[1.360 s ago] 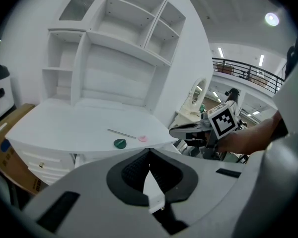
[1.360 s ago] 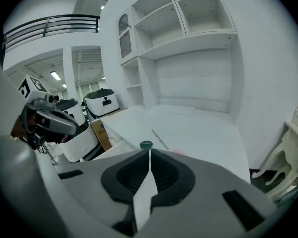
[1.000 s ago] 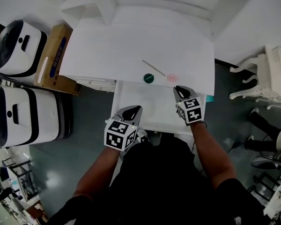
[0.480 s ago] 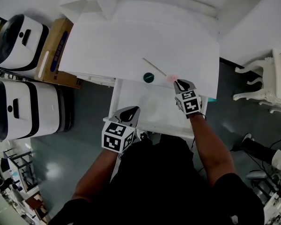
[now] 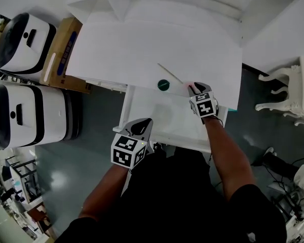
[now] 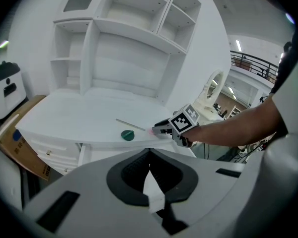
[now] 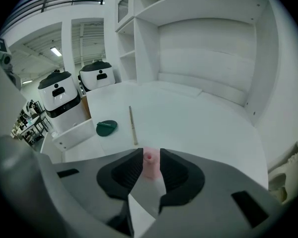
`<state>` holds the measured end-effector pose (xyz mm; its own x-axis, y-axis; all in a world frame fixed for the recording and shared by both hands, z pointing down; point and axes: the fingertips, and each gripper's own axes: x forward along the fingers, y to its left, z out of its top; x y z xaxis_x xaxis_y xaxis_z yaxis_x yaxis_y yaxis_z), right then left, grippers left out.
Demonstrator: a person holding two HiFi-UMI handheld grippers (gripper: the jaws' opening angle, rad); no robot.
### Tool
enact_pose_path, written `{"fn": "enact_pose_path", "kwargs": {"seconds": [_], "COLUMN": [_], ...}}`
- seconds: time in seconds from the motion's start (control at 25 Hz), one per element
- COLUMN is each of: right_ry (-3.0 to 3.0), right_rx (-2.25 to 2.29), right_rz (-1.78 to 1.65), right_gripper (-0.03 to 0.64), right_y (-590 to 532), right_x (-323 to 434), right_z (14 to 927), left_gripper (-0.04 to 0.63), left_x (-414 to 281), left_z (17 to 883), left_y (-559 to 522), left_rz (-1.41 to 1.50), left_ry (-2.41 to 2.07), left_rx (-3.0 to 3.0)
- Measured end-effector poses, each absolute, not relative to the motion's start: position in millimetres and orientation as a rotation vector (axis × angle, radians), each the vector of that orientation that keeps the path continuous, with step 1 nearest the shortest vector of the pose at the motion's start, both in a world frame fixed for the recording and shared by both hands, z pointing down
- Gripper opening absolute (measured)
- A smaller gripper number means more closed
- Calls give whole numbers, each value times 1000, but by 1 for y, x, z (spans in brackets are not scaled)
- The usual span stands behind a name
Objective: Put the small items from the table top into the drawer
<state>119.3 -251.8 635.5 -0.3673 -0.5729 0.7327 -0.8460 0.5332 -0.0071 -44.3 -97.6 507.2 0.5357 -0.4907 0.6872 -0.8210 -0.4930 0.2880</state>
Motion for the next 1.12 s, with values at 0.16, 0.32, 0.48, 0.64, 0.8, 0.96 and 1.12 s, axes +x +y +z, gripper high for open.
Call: {"fn": "enact_pose_path", "kwargs": {"seconds": [0.16,0.32,0.48,0.64,0.8,0.96,1.12], "right_ry": [-2078,-2051,-2050,-2046,-2045,-2056,-2065], "right_rx": [1110,1104,1086,1085,1091,1091,1096], "right_rz": [504,503,480,470,460,444,416], "right_gripper": [97,97,95,74,60,58,58], "right_y": [-252,-251,-248,-247,-247,-243,-238], "right_x": [114,115,113,114,113,110,110], "right_z": [639,644,645,643,638,630,616], "left_gripper": [3,3,3,3,3,3,3], "left_x": [-44,-46,-48,-46,-45,-46,-49], "left_z": [508,508,509,510,511,509,508], "left_y": [-97,-97,-96,-94,-93,-91,-91], "left_rz": [709,703,697,691,686,686,681], "left_ry": [-1061,-1064,-1063,-1049,-1039,-1033,-1037], "left_rx": [2164,2159,2156,2162,2172,2186,2194]}}
